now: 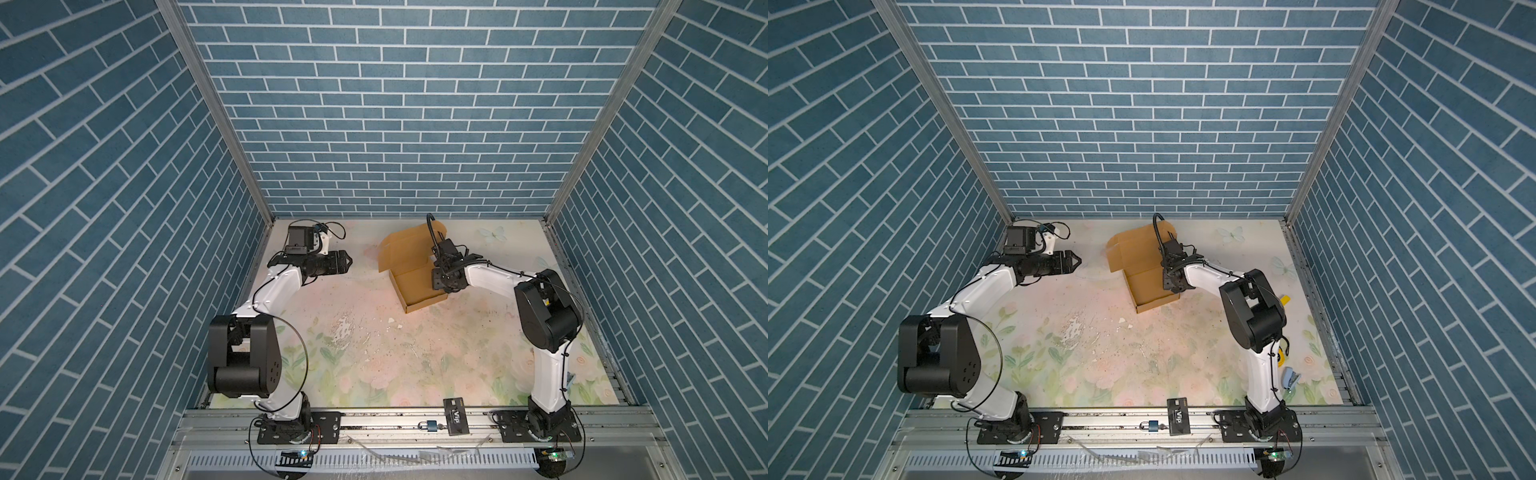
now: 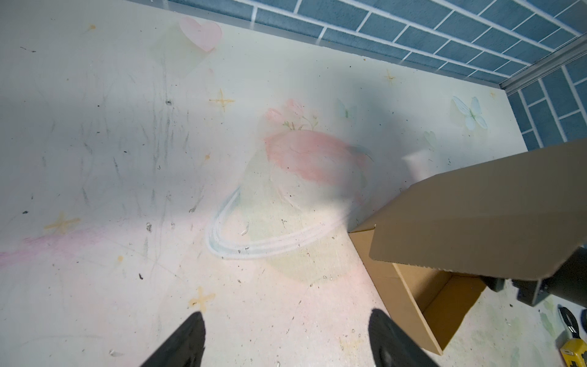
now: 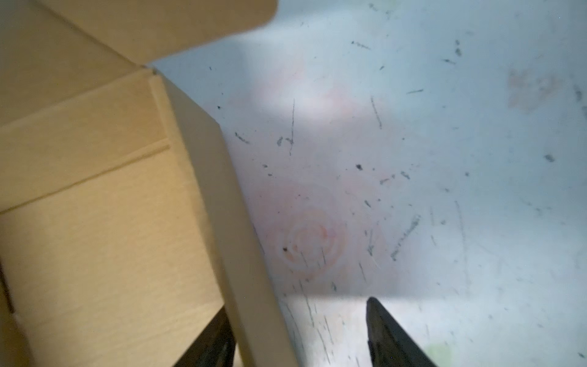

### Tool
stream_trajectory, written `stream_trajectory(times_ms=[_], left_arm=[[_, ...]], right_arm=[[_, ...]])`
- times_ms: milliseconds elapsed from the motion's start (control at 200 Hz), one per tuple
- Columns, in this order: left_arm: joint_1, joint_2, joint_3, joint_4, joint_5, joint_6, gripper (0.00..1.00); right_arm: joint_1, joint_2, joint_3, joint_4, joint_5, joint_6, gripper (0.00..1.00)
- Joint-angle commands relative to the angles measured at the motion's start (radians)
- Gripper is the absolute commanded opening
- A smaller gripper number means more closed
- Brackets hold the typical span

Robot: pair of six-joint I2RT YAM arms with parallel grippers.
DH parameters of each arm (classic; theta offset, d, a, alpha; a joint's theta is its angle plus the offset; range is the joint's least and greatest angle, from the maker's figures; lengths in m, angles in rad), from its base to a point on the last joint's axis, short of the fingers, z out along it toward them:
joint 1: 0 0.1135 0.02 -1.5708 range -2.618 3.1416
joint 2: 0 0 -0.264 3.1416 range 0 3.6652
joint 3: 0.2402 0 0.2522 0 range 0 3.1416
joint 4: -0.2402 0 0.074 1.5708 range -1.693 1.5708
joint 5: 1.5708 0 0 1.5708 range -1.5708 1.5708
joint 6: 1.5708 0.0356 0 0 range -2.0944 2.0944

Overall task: Fold the paper box
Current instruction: 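Release the box and move the right gripper toward the yellow block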

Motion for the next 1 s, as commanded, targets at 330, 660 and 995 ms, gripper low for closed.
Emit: stream_trajectory(times_ms=[330, 660, 995], left_arm=[[0.003, -0.033, -0.029, 0.024, 0.032, 0.028, 0.86], [0.003, -0.036, -0.017, 0.004, 0.021, 0.028, 0.87], [0.003, -0.038, -0.018, 0.008, 0.048, 0.029, 0.87]], right_arm=[[-0.143, -0.288, -0.122, -0.129, 0.049, -0.041, 0.66], [-0.353, -0.336, -0.173, -0.192, 0.052, -0.076, 0.66], [-0.548, -0.373, -0.224, -0.174, 0.029, -0.086, 0.66]])
